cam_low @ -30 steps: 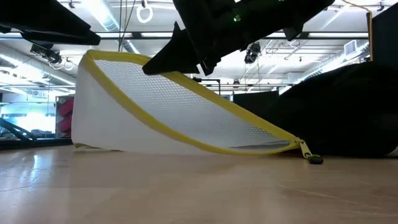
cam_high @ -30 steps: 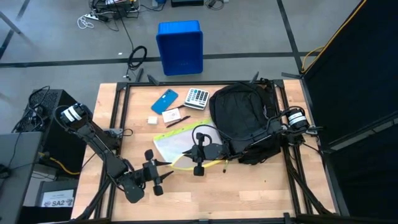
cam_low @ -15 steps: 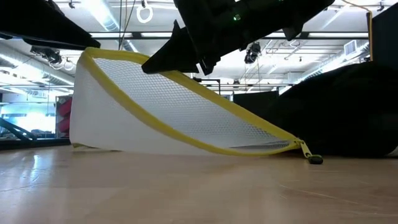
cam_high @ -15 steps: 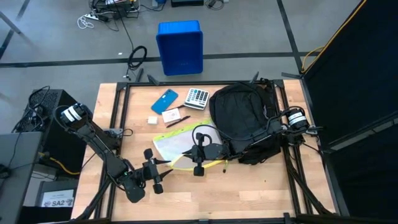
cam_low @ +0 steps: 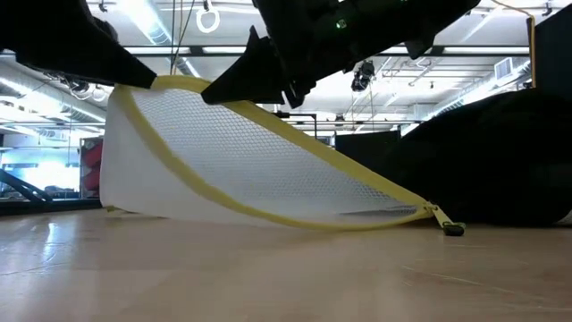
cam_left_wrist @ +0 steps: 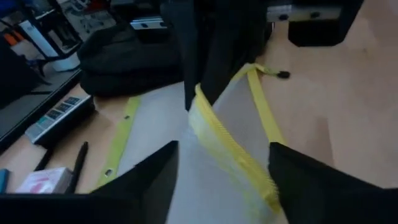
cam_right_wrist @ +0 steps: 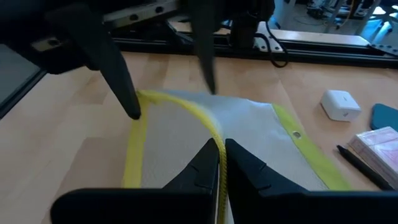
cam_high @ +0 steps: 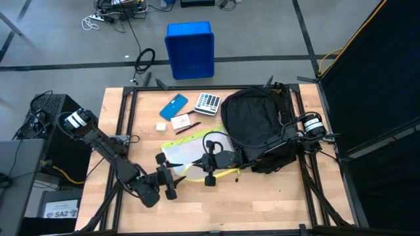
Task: Unpack backpack
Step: Put the gray calculator into the white zip bag
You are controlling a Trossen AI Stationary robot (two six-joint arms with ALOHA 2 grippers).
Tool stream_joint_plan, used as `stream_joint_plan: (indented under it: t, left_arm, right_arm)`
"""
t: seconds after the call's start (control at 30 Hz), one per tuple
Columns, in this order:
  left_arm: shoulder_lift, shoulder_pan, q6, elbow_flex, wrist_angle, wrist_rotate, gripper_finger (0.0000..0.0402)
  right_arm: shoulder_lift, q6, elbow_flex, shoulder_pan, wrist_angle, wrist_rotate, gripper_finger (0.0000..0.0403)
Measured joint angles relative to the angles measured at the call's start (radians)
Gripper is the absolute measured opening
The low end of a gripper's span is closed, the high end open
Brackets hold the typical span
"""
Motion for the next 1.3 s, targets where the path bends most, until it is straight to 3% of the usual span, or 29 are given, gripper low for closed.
stream_joint_plan:
  t: [0.23,0.4,0.53,0.67,0.83,0.93,1.03,1.13,1.3]
  left_arm:
    - [-0.051,0.015,0.051,0.000,0.000,0.001,0.0341]
    - [-0.061,-0.018,0.079,0.059,-0.075,0.035,0.0352]
    - [-0.062,-0.061,0.095,0.167,-0.249,0.036,0.0348]
    - [-0.063,-0.078,-0.083,0.234,-0.489,0.029,0.0347]
    - [-0.063,-0.103,-0.434,0.205,-0.710,0.059,0.0347]
    - [-0.063,-0.119,-0.506,0.157,-0.678,0.066,0.0346]
    - [-0.063,-0.112,-0.495,0.093,-0.545,0.119,0.0346]
    - [-0.062,-0.102,-0.421,0.035,-0.405,0.126,0.0343]
    - [-0.062,-0.074,-0.245,0.016,-0.254,0.051,0.0332]
  right_arm:
    - [0.000,0.000,0.000,-0.002,0.000,-0.013,0.0000]
    - [0.000,0.000,0.000,-0.008,0.000,-0.027,0.0000]
    - [0.000,0.000,0.000,-0.008,0.000,-0.030,0.0000]
    - [0.000,0.000,0.000,-0.008,0.000,-0.030,0.0000]
    - [0.000,0.006,0.000,-0.007,0.000,-0.030,0.0000]
    - [0.000,0.006,0.000,-0.006,0.000,-0.030,0.0000]
    - [0.000,0.006,0.000,-0.006,0.002,-0.030,0.0000]
    - [-0.001,0.007,0.000,-0.005,0.009,-0.030,0.0000]
    - [-0.001,0.007,0.001,-0.006,0.019,-0.034,0.0000]
